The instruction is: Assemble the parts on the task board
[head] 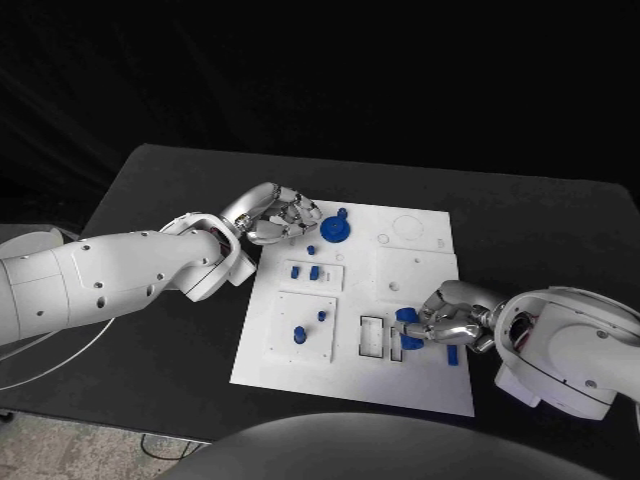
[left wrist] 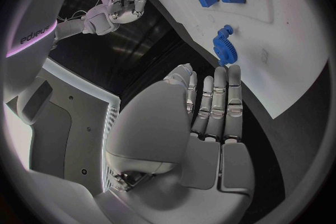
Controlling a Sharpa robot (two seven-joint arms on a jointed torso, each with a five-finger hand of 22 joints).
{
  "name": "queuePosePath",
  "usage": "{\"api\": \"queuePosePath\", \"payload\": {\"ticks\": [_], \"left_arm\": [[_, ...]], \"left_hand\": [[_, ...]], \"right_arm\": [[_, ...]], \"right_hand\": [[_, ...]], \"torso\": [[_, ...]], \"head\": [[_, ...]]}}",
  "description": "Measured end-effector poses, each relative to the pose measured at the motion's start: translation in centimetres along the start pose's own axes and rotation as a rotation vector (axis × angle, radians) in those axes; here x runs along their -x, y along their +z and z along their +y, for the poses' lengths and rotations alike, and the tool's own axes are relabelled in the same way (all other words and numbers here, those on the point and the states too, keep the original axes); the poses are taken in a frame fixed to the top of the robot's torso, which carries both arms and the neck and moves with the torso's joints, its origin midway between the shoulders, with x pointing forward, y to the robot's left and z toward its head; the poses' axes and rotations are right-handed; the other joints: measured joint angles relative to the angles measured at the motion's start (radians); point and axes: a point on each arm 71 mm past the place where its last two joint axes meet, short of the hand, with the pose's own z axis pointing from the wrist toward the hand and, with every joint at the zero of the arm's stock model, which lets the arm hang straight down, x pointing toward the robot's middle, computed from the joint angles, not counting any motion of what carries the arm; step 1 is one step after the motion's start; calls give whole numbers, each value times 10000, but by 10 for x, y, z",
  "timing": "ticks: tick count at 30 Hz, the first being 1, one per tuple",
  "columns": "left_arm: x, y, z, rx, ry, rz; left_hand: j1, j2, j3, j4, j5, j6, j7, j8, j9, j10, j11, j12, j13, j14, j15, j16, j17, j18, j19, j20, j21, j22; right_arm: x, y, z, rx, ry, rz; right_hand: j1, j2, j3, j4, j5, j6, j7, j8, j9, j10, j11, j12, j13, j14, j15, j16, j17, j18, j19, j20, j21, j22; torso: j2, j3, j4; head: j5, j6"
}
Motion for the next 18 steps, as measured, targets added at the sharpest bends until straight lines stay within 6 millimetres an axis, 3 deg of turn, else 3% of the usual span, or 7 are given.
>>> {"api": "queuePosePath", "payload": {"ticks": [12, 18], "left_arm": [[0, 0, 0, 26, 2, 4], [0, 0, 1, 38, 6, 0]], "left_hand": [[0, 0, 0, 0, -6, 0, 0, 0, 8, 0, 0, 0, 1, 0, 0, 0, 0, 0, 0, 0, 0, -2], [0, 0, 0, 0, -6, 0, 0, 0, 7, 0, 0, 0, 1, 0, 0, 0, 1, 0, 0, 0, 0, -2]], "right_arm": [[-10, 8, 10, 76, 413, 527], [-16, 13, 14, 107, 475, 714]], "right_hand": [[-305, 147, 433, -426, -1099, 4, -3, -182, -140, -33, 34, 0, -2, -1, 72, -100, -1, -1, -15, 56, -147, -1], [-305, 146, 501, -495, -1200, 7, -6, -234, -170, -33, 35, 0, -2, -1, 72, -100, -2, 0, 0, 72, -147, -2]], "torso": [[11, -2, -11], [11, 8, -7]], "head": [[18, 0], [14, 0]]}}
